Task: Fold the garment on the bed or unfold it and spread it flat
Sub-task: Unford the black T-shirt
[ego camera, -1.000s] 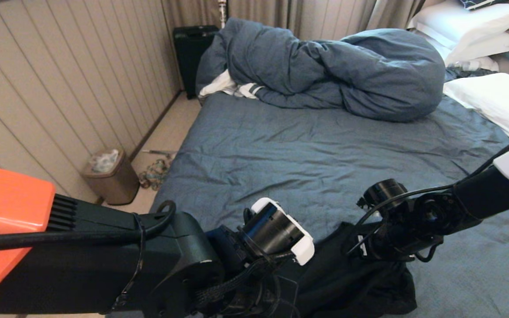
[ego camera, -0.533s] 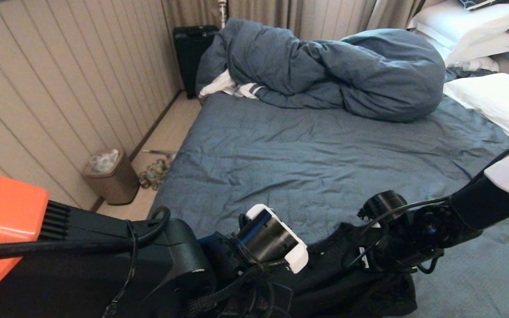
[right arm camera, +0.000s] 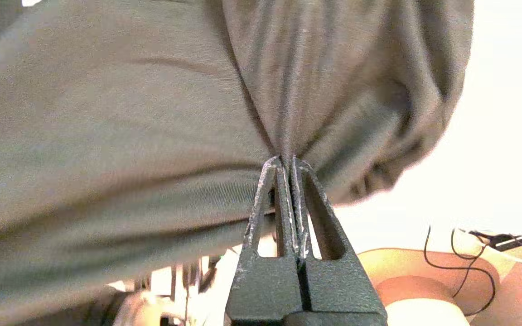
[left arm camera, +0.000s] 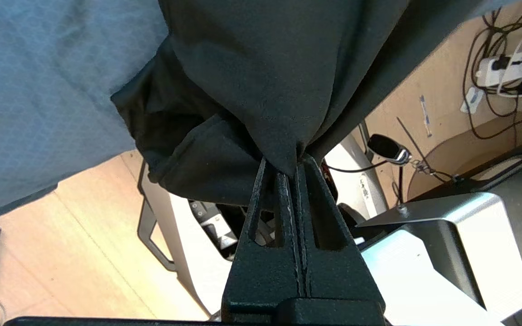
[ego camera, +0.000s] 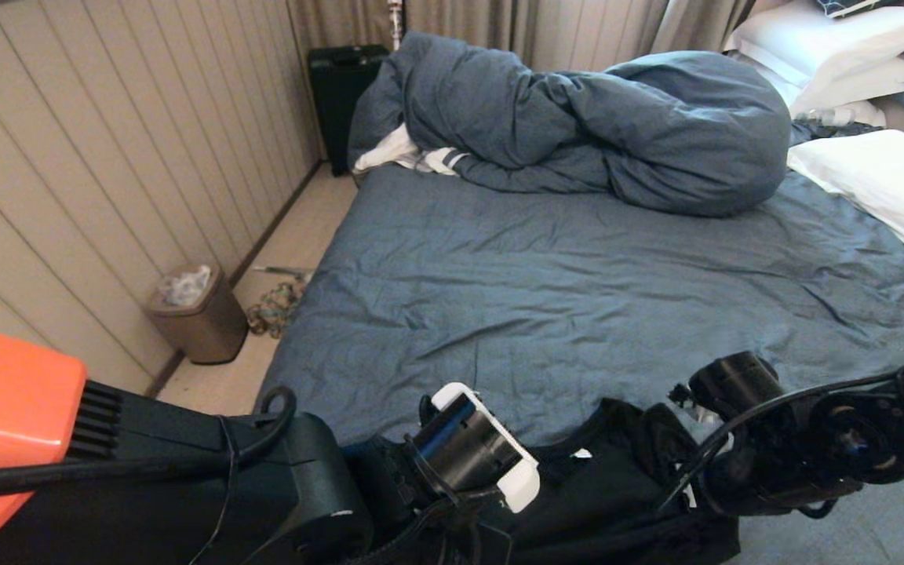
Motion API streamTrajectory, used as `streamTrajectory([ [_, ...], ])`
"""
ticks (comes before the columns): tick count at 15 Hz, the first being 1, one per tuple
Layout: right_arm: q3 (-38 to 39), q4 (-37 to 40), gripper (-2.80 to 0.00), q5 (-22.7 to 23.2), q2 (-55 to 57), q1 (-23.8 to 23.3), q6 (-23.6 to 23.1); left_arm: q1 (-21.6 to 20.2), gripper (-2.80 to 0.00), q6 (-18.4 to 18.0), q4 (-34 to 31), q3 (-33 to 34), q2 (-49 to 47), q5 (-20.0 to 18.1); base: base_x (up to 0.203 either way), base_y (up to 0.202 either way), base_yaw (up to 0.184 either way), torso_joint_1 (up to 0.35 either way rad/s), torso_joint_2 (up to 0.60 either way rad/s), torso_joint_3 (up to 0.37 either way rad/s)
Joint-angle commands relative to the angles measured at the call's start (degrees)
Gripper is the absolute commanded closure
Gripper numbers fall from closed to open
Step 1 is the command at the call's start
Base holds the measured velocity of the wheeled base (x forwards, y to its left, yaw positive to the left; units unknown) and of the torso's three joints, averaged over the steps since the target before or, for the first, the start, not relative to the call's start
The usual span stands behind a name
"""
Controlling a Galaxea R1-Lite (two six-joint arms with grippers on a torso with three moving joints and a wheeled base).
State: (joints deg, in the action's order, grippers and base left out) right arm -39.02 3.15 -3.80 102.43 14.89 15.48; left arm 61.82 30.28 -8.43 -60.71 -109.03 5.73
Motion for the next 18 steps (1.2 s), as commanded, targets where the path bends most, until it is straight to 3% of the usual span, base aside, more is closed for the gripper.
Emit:
streamTrajectory([
  [1,2.9,0.02,0.0,-0.04,-5.33,0.28,0.07,0.14,0.0,0.04,0.33,0.76,-0.47,0.07,0.0,0.0,0.0,0.0,0.0,0.0],
  [7,11.24,0.11,0.0,0.05,-13.05,2.6,0.23,1.11,0.0,0.04,1.11,3.22,-0.65,-0.02,0.0,0.0,0.0,0.0,0.0,0.0],
  [12,11.42,0.12,0.0,-0.06,-12.67,2.68,0.17,1.29,0.0,0.04,2.01,3.49,-1.53,-0.37,0.0,0.0,0.0,0.0,0.0,0.0],
  [13,11.42,0.1,-2.8,-0.06,-12.43,2.76,0.11,1.28,0.0,-0.04,2.01,3.4,-1.81,-0.37,0.0,0.0,0.0,0.0,0.0,0.0],
  [14,11.42,0.02,-2.8,-0.06,-12.34,3.03,0.16,1.2,-2.8,-0.05,2.01,3.03,-2.41,-0.45,0.0,0.0,0.0,0.0,0.0,0.0],
  [18,9.59,-0.1,-2.8,-0.06,-13.1,2.5,0.02,1.2,-2.8,0.22,3.42,2.52,-3.65,-0.1,0.0,0.0,0.0,0.0,0.0,0.0],
])
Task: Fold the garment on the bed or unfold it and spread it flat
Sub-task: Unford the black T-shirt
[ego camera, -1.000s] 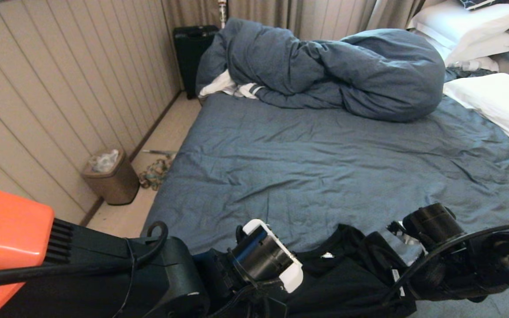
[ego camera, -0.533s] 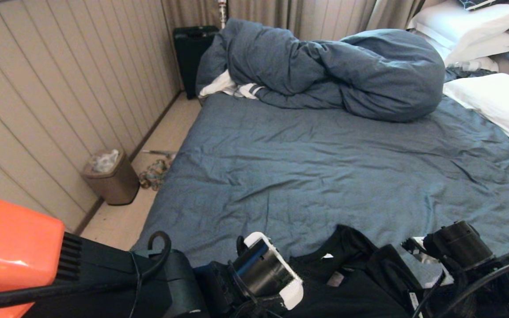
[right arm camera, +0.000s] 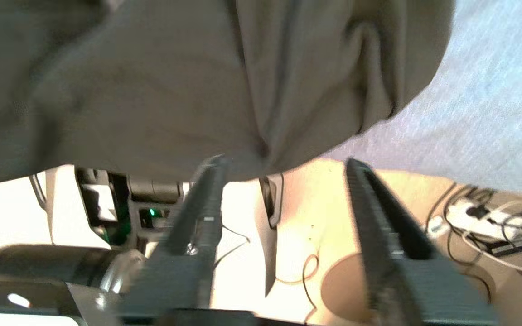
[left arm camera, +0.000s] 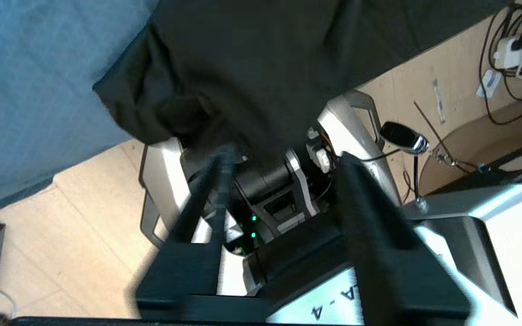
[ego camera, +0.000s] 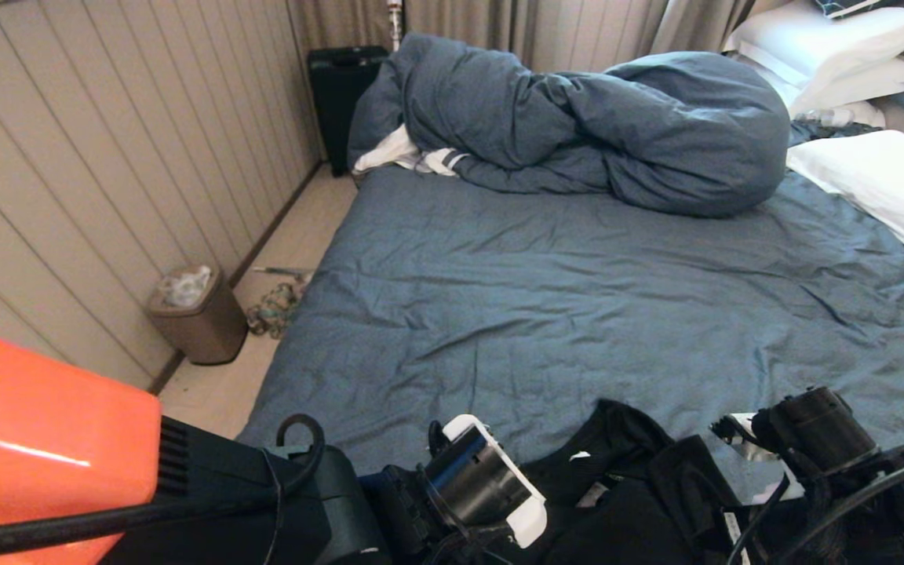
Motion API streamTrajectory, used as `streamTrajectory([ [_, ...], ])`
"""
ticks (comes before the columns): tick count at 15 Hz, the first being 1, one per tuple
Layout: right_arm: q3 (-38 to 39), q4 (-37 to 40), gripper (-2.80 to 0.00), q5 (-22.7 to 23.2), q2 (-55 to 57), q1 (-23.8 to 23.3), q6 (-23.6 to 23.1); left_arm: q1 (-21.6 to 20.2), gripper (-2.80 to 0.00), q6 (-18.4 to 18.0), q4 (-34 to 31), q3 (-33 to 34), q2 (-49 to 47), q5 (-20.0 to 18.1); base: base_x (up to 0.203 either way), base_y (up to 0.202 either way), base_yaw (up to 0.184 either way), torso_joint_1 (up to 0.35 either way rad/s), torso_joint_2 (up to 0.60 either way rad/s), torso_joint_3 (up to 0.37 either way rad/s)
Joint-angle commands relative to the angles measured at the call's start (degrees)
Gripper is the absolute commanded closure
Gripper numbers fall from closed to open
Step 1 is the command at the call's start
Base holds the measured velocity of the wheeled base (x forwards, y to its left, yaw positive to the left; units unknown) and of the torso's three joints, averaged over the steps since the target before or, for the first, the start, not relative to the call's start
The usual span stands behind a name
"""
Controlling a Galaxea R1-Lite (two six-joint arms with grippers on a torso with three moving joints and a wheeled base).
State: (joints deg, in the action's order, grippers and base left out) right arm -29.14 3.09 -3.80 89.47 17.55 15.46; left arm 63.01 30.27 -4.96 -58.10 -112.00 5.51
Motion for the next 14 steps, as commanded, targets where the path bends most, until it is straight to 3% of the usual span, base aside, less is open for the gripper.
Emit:
streamTrajectory([
  [1,-2.12,0.03,-2.8,0.02,-0.14,-0.27,0.14,0.0,-2.8,0.23,0.04,-0.13,-0.8,0.11,0.0,0.0,0.0,0.0,0.0,0.0],
  [5,-9.02,0.26,-2.8,0.46,0.84,-0.21,0.42,-0.54,-2.8,0.03,0.3,-1.99,-2.16,0.29,0.0,0.0,0.0,0.0,0.0,0.0],
  [10,-16.64,0.28,-2.8,0.55,10.13,0.77,0.69,-9.46,-2.8,-1.04,-1.98,-14.2,-6.89,0.11,0.0,0.0,0.0,0.0,0.0,0.0],
  [14,-24.89,0.25,-2.8,0.55,19.12,6.78,0.99,-10.21,-2.8,-1.44,-4.26,-19.24,-9.65,0.11,0.0,0.0,0.0,0.0,0.0,0.0],
])
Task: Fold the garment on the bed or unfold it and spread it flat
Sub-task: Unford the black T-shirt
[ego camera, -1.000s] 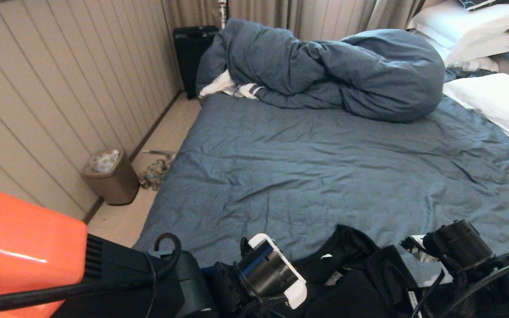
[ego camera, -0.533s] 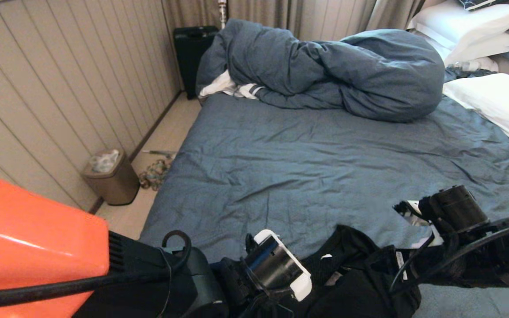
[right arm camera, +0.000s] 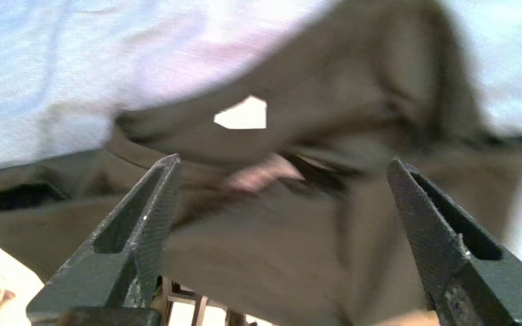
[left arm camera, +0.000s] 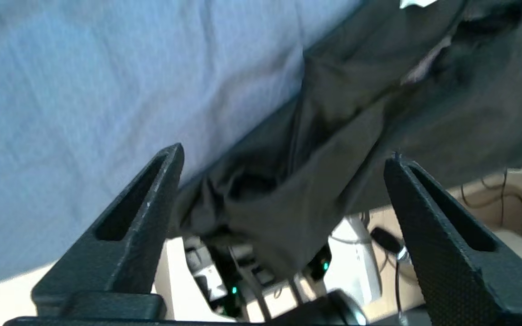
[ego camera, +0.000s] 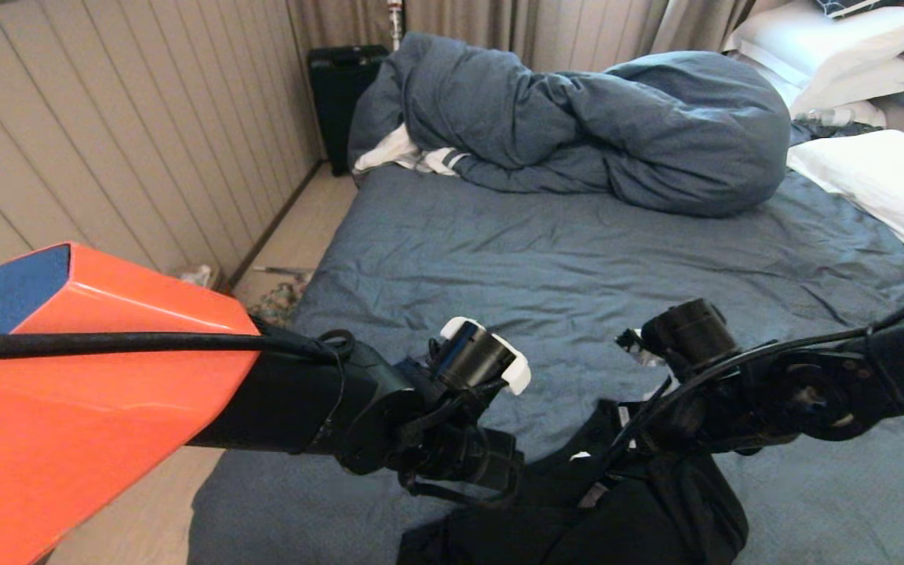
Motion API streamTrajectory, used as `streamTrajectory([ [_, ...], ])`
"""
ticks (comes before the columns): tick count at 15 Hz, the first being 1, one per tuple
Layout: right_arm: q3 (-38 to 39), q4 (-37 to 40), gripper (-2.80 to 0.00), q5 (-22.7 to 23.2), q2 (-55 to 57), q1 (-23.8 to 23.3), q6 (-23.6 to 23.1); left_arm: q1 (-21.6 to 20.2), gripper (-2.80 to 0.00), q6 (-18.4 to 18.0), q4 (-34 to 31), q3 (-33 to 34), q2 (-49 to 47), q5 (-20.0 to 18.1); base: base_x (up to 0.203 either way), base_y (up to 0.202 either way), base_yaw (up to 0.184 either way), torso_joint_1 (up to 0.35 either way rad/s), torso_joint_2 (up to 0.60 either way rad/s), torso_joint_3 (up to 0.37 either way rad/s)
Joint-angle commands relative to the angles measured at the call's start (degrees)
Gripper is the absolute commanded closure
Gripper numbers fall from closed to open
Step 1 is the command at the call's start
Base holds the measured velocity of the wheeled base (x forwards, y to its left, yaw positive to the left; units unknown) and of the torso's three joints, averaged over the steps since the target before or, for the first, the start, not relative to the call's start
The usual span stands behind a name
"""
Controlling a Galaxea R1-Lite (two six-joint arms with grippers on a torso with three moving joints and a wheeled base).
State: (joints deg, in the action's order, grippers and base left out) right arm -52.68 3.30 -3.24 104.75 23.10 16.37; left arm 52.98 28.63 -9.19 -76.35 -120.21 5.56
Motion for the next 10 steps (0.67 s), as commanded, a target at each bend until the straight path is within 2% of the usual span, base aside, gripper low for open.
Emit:
streamTrajectory([
  [1,-2.74,0.04,-2.8,-0.05,5.54,2.66,0.05,-0.78,-2.8,0.28,0.04,-0.87,-1.69,0.2,0.0,0.0,0.0,0.0,0.0,0.0],
  [3,-4.57,-0.04,-2.8,-0.1,7.8,5.15,-0.02,-2.0,-2.8,0.42,0.01,-0.21,-1.85,0.11,0.0,0.0,0.0,0.0,0.0,0.0],
  [10,-4.97,-0.14,-2.8,-0.02,8.37,4.67,-0.02,-2.0,-2.8,0.41,0.05,-2.53,-4.24,0.15,0.0,0.0,0.0,0.0,0.0,0.0],
])
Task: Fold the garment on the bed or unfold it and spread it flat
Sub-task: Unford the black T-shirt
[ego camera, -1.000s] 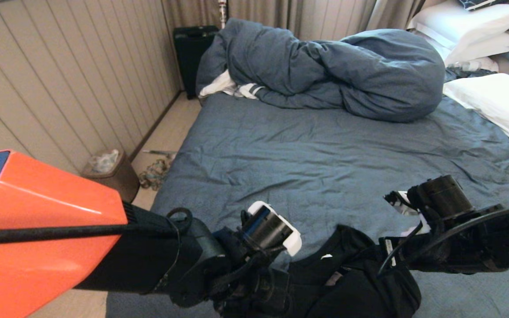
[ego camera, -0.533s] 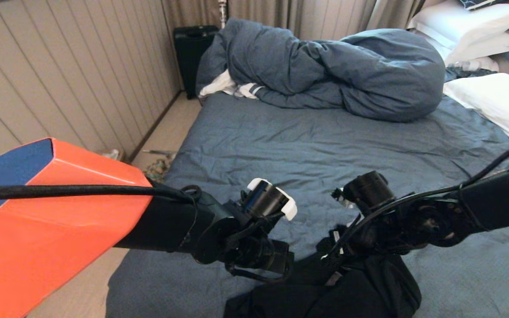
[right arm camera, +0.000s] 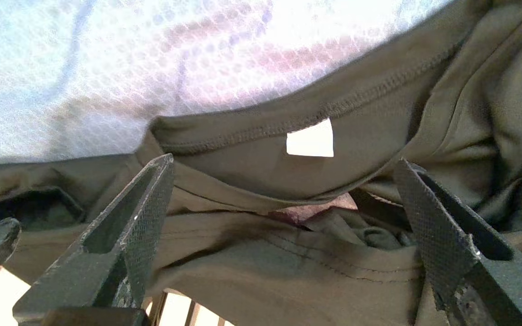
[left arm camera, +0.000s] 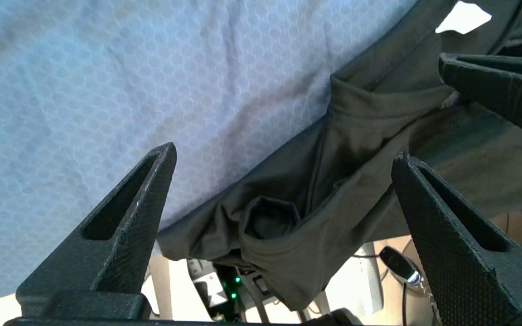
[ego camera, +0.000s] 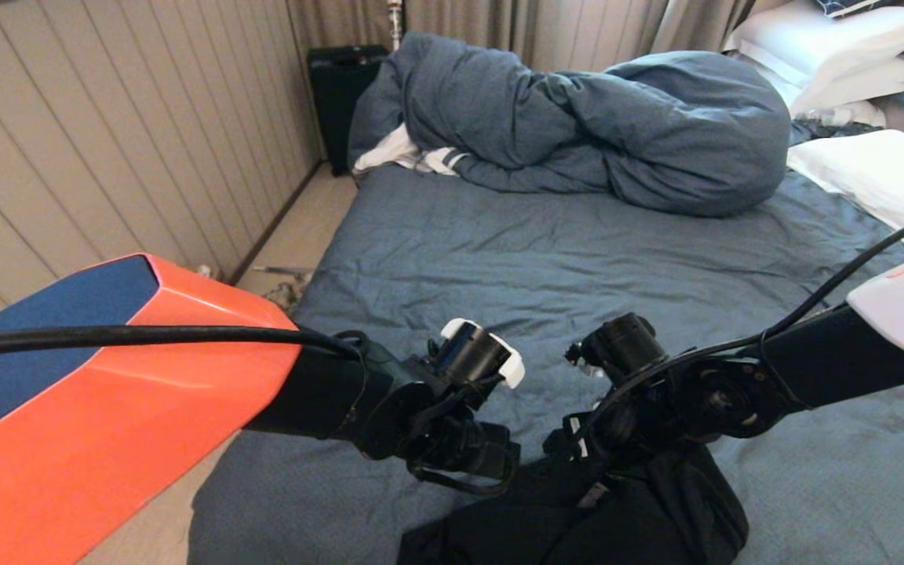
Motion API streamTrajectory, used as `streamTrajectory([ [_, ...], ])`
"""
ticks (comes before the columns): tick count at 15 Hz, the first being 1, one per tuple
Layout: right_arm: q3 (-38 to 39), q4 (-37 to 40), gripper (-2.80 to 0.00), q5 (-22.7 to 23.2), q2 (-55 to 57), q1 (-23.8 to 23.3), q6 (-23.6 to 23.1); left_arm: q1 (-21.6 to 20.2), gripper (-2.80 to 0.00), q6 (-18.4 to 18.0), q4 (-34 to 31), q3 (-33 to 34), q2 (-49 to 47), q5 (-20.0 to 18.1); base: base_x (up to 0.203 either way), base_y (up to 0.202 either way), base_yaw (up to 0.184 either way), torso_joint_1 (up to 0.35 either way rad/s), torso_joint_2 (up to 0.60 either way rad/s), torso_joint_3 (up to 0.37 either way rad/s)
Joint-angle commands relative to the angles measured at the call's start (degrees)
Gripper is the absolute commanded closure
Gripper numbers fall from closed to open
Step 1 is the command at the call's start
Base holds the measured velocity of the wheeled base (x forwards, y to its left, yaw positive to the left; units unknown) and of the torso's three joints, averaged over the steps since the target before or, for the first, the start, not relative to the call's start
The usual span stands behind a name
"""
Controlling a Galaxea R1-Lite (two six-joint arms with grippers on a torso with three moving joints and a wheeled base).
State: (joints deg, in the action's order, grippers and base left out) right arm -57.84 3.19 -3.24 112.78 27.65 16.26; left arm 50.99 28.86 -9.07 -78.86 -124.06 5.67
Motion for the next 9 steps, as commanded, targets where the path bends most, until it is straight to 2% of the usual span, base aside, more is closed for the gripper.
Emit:
streamTrajectory([
  [1,0.07,-0.03,-2.8,0.08,0.33,0.13,0.09,-0.02,-2.8,0.4,-0.1,0.51,-0.04,0.07,0.0,0.0,0.0,0.0,0.0,0.0],
  [2,0.1,-0.03,-2.8,-0.01,0.33,0.2,0.09,-0.22,0.0,0.58,-0.24,1.2,0.55,0.13,0.0,0.0,0.0,0.0,0.0,0.0],
  [5,0.94,0.03,-2.8,-0.01,1.04,1.35,0.09,-1.38,0.0,1.75,0.04,4.14,4.05,0.3,0.0,0.0,0.0,0.0,0.0,0.0],
  [9,0.67,-0.2,-2.8,-0.18,5.24,4.0,0.09,-2.85,0.0,2.25,3.38,11.99,8.77,0.19,0.0,0.0,0.0,0.0,0.0,0.0],
])
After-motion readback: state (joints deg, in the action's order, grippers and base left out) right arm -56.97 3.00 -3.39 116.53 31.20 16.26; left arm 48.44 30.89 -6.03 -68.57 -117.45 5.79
